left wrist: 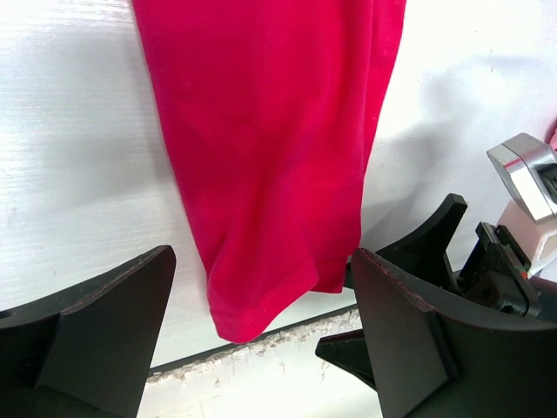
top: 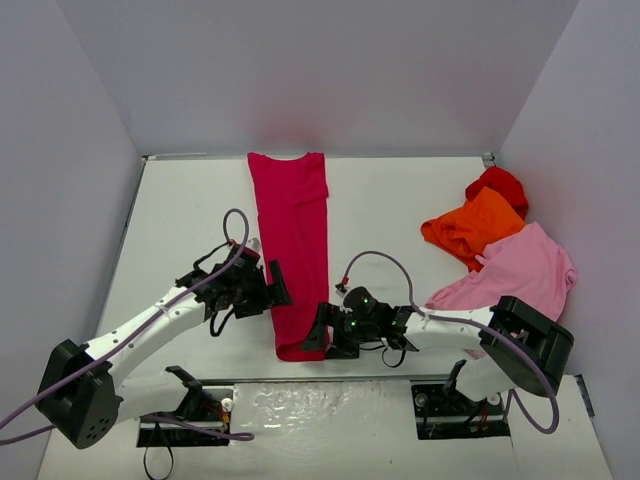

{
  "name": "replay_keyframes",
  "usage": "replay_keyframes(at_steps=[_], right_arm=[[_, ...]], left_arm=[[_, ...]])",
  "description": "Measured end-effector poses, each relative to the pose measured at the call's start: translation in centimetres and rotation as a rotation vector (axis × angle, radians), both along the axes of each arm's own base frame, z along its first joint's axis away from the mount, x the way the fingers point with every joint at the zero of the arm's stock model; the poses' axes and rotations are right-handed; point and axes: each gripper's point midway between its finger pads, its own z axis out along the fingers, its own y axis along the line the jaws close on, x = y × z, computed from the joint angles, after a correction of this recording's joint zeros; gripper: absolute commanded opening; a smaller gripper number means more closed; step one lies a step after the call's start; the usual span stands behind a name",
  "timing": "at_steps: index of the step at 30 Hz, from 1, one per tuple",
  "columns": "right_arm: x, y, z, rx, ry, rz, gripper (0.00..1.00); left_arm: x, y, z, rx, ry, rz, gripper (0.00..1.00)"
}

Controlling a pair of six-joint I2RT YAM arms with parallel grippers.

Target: Fold and stack the t-shirts

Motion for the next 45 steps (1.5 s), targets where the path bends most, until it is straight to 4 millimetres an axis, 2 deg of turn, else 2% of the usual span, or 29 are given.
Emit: replay_keyframes(at_steps=[15,28,32,36,38,39,40,45], right_arm=[[0.2,-0.4,-0.5,-0.043,0.021,-0.055,0.74],[1.9,2.0,-0.3,0.057,0.052,-0.069,0.74],[1.9,2.0,-0.4,0.075,0.067,-0.077,0.58],[1.9,1.5,-1.0,0.05,0.069,-0.088,0.47],[1.9,1.3,-1.2,0.038,0.069,-0.092,0.27],[1.9,1.2,-1.5,0.028,0.07,-0.094,0.1],[1.9,1.0,-1.8,0.015,0.071,-0.097,0.02],[1.8,0.4,-2.8,-0.021,0.086,-0.104,0.0]], left_arm=[[-0.1,0.4,-0.2,0.019,0.002,0.001,0.8],[-0.3,0.5,-0.5,0.026,0.005,-0.005,0.79],[-0.3,0.6,-0.9,0.038,0.012,-0.013,0.79],[-0.3,0.6,-1.2,0.046,0.021,-0.017,0.79],[-0.3,0.5,-1.4,0.049,0.025,-0.018,0.79],[-0.3,0.5,-1.5,0.05,0.027,-0.019,0.79],[-0.3,0.5,-1.5,0.052,0.029,-0.02,0.79],[-0.3,0.5,-1.7,0.054,0.035,-0.023,0.79]])
